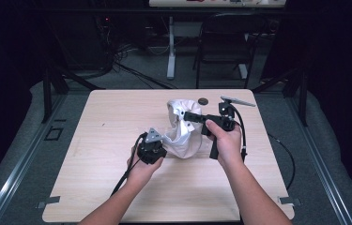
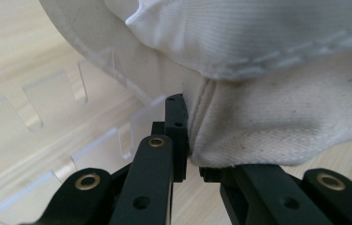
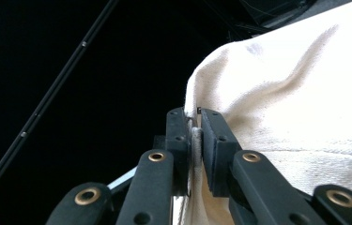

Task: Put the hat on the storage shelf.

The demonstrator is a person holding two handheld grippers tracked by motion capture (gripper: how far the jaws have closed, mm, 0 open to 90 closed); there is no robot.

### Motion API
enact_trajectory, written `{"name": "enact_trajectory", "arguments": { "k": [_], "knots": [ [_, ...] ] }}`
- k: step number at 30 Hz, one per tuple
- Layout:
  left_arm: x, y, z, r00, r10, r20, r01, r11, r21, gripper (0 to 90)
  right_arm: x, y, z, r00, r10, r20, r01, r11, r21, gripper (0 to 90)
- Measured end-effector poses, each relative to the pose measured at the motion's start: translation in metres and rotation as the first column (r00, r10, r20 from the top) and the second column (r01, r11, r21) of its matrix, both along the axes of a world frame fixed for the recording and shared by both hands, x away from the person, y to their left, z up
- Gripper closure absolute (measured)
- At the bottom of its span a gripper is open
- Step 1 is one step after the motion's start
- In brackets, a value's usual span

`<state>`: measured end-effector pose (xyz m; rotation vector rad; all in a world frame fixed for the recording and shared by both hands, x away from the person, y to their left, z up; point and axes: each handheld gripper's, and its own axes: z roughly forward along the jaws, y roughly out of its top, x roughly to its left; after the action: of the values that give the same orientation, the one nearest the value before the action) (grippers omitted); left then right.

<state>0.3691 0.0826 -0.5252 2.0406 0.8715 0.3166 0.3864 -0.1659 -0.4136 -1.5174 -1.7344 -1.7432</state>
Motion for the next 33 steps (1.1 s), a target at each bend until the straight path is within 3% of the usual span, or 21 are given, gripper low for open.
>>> {"name": "enact_trajectory", "arguments": {
  "k": [2,5,14,24,27,33],
  "knots": [
    [0.001,0.001,-0.001,0.9999,0.004,-0.013,-0.004,0.9998,-0.019,85.0,0.001,0.000,-0.003,1.0000,-0.004,-0.008,0.004,1.0000,0.003,82.3],
    [0.002,0.001,0.001,0.9998,0.007,-0.020,-0.007,0.9999,-0.011,85.0,0.002,-0.001,-0.008,0.9999,-0.005,-0.016,0.005,1.0000,0.006,82.4],
    [-0.002,-0.003,0.000,0.9999,0.000,0.015,0.000,1.0000,0.000,83.0,0.002,-0.001,-0.011,0.9998,-0.015,-0.012,0.015,0.9998,0.009,82.4],
    [-0.011,0.007,0.000,0.9988,0.010,0.048,-0.009,0.9997,-0.023,61.0,0.002,-0.006,-0.016,0.9992,-0.037,-0.015,0.037,0.9992,0.013,82.2],
    [-0.015,0.015,0.002,0.9992,0.010,0.039,-0.009,0.9992,-0.038,59.7,0.002,-0.007,-0.016,0.9987,-0.047,-0.018,0.047,0.9988,0.016,82.1],
    [-0.024,0.025,0.007,0.9979,0.012,0.064,-0.008,0.9987,-0.050,57.7,0.002,-0.007,-0.016,0.9986,-0.049,-0.018,0.049,0.9987,0.016,82.0]
  ]
}}
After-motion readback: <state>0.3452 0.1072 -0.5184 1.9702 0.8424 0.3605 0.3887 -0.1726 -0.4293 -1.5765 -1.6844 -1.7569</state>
